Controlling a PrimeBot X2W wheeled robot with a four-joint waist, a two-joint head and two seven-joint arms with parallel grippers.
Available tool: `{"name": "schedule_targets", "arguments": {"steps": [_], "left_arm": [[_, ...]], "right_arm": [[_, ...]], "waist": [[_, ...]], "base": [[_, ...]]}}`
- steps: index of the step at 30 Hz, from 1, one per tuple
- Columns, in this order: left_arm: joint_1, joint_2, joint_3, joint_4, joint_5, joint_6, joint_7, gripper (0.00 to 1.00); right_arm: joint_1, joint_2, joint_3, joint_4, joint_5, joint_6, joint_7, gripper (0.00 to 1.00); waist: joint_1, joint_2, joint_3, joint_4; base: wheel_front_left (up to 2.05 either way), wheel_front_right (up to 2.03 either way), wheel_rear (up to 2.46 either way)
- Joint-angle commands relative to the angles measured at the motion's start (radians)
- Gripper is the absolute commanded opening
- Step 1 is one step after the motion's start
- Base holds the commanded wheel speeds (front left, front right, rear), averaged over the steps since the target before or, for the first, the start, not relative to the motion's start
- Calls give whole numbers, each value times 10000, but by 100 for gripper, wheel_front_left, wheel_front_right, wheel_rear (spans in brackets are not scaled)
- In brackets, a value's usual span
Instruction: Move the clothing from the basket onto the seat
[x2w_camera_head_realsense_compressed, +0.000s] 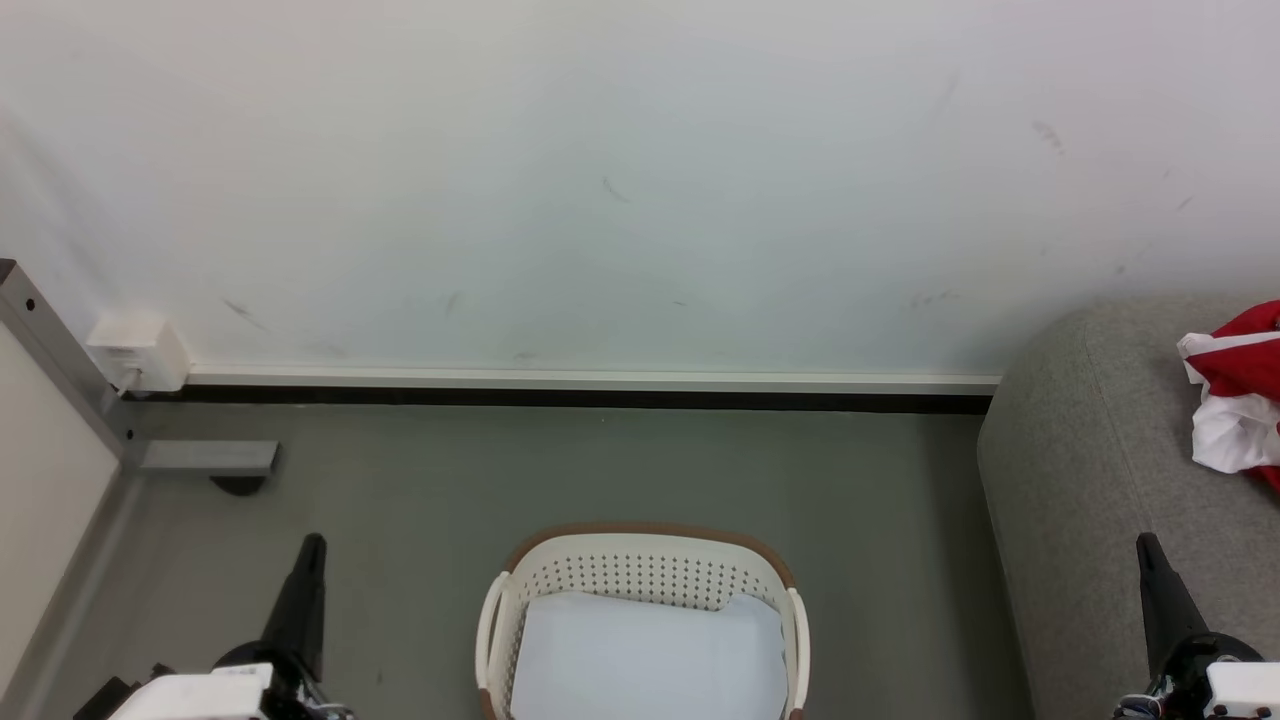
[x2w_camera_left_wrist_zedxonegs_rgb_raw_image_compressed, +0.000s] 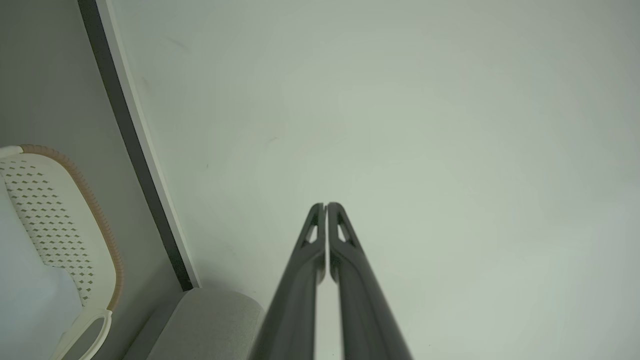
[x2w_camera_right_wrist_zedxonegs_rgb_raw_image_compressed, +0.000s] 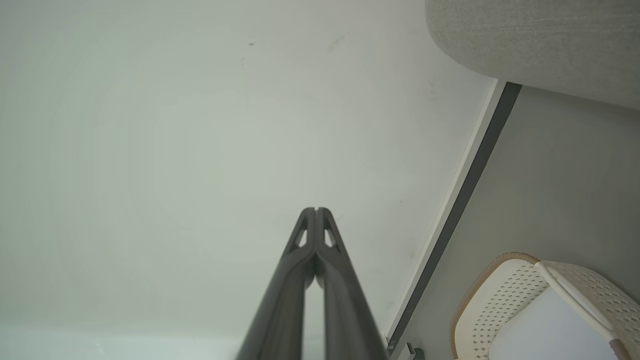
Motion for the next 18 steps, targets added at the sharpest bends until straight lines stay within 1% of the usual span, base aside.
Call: {"name": "schedule_targets", "arguments": {"steps": [1, 18], "left_arm": [[-77, 69, 24, -42, -140, -62, 41, 0], [-75, 68, 22, -42, -141, -62, 40, 0]], "right_arm": [[-126, 10, -48, -56, 18, -21, 31, 0], [-126, 11, -50, -56, 14, -21, 35, 0]], "waist": [[0, 0, 0, 0], [0, 0, 0, 0]], "base": [[0, 0, 0], [0, 0, 0]]}}
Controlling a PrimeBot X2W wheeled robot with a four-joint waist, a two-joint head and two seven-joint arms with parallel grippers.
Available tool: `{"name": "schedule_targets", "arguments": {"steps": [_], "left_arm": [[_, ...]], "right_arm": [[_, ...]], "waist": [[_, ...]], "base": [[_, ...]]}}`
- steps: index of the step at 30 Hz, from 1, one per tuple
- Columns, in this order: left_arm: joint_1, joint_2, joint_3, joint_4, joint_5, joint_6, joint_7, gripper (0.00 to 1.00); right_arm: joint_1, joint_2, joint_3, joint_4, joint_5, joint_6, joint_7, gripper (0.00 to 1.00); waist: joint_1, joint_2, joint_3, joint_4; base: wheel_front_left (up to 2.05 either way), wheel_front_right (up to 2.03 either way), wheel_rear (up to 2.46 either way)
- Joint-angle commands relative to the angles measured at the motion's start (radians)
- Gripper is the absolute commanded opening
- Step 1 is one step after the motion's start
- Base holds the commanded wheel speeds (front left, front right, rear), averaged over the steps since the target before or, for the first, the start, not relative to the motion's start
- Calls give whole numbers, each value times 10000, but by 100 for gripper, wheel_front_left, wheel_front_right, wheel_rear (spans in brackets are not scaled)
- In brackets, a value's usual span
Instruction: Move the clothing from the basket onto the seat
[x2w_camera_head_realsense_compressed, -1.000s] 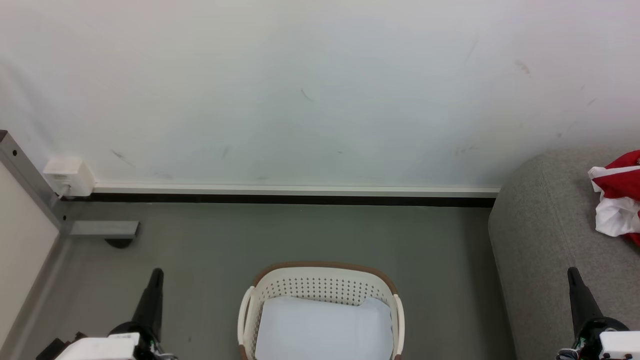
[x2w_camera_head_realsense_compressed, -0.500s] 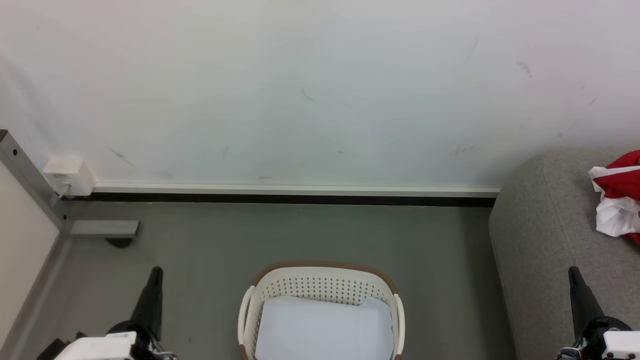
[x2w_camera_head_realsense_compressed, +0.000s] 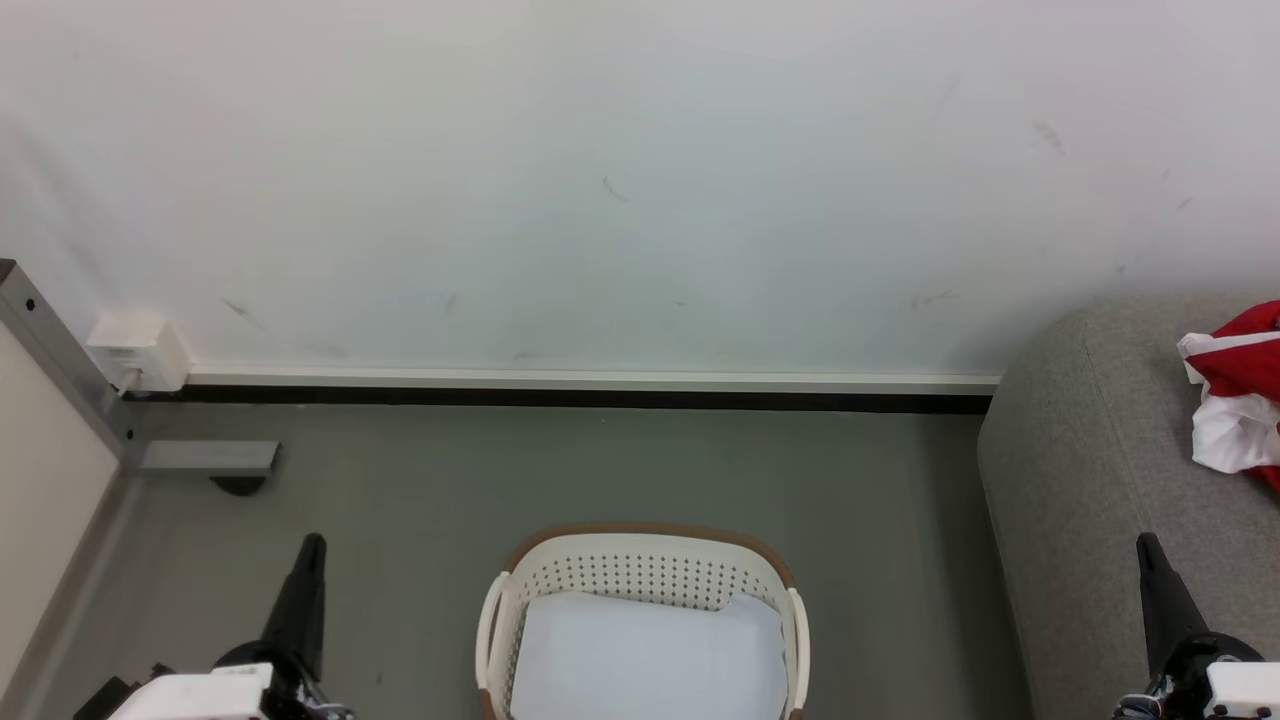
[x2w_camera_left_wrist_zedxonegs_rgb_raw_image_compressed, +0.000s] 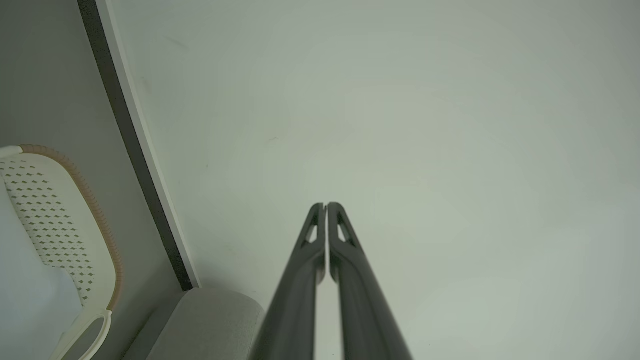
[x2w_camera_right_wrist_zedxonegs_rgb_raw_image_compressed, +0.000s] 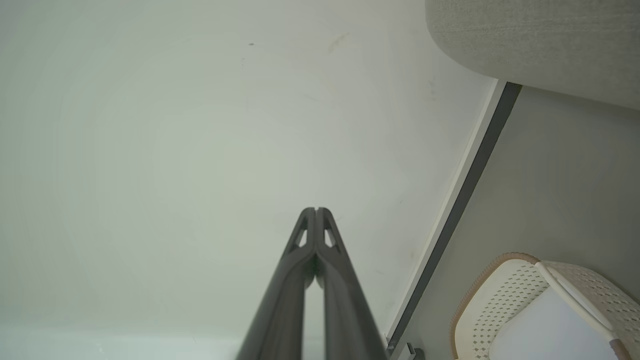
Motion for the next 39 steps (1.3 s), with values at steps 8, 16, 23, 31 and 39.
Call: {"name": "schedule_targets", "arguments": {"steps": [8, 16, 23, 31, 39], "left_arm": [[-73, 66, 21, -39, -142, -62, 39, 0], [-73, 66, 21, -40, -142, -62, 39, 0], [-72, 66, 20, -40, -141, -61, 38, 0], [-72, 66, 20, -41, -143, -61, 38, 0], [-72, 66, 19, -41, -142, -61, 38, 0]], "right_arm": [[-124, 10, -48, -57, 13, -21, 34, 0], [-124, 10, -50, -57, 12, -21, 35, 0], [-124, 11, -51, -55, 11, -21, 36, 0], [-124, 11, -50, -55, 10, -21, 37, 0], [-124, 12, -51, -55, 9, -21, 38, 0]], "waist": [[0, 0, 0, 0], [0, 0, 0, 0], [0, 0, 0, 0], [0, 0, 0, 0], [0, 0, 0, 0]], "base": [[0, 0, 0], [0, 0, 0], [0, 0, 0], [0, 0, 0], [0, 0, 0]]}}
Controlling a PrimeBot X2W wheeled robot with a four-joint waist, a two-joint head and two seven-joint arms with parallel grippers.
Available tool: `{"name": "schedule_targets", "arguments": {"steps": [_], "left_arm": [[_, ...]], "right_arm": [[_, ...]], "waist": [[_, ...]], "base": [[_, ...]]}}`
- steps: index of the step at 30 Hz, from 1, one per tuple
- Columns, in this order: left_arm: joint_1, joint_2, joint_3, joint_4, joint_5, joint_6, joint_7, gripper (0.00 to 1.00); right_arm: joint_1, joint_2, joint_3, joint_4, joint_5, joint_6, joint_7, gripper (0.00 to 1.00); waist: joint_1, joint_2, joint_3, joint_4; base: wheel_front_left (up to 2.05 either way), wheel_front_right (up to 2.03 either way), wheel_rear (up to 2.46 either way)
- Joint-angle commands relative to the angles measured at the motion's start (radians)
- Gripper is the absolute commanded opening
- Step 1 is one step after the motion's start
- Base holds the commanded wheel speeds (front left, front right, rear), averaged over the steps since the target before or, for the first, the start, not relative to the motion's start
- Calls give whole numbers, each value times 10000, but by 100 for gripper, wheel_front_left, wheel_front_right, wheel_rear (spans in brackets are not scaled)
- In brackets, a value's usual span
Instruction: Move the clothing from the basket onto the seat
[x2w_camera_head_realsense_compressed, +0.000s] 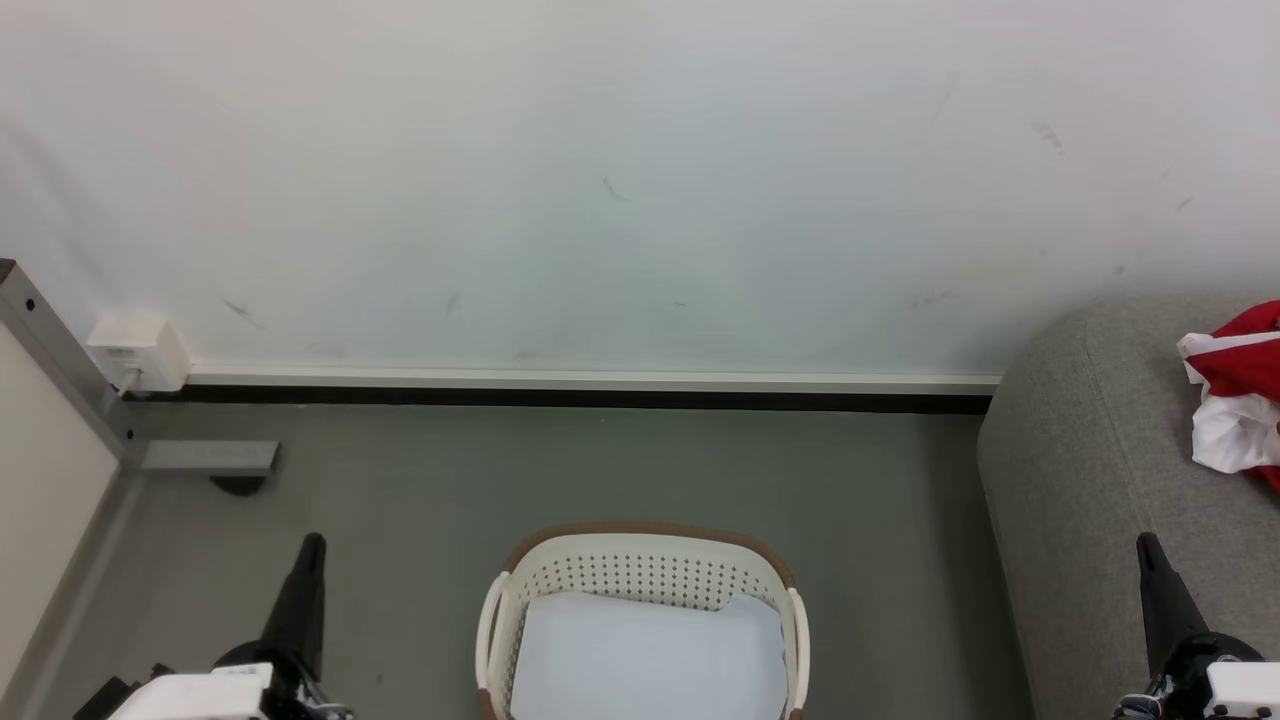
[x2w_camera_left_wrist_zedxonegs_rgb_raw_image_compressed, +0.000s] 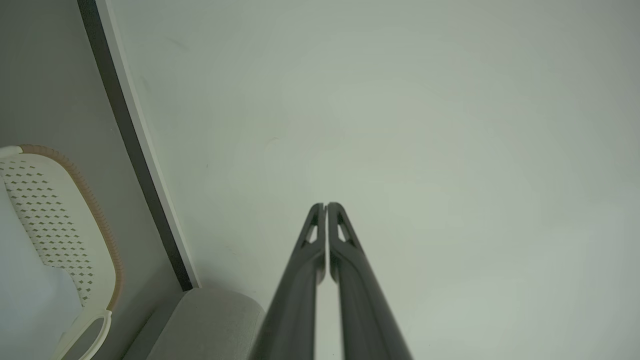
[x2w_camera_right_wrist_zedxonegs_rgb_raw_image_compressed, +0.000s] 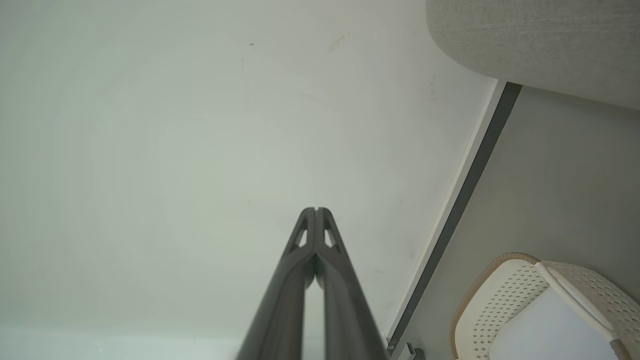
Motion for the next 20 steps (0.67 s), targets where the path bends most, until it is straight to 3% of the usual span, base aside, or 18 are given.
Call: {"name": "schedule_targets", "arguments": {"steps": [1, 20], "left_arm": [[-71, 66, 19, -39, -142, -59, 38, 0], [-71, 66, 18, -39, -143, -59, 37, 0]], "right_arm": [[-124, 10, -47, -53, 9, -21, 36, 0], [-124, 11, -48, -53, 8, -21, 37, 0]], "waist": [[0, 0, 0, 0], [0, 0, 0, 0]], "base": [[0, 0, 0], [0, 0, 0]]}}
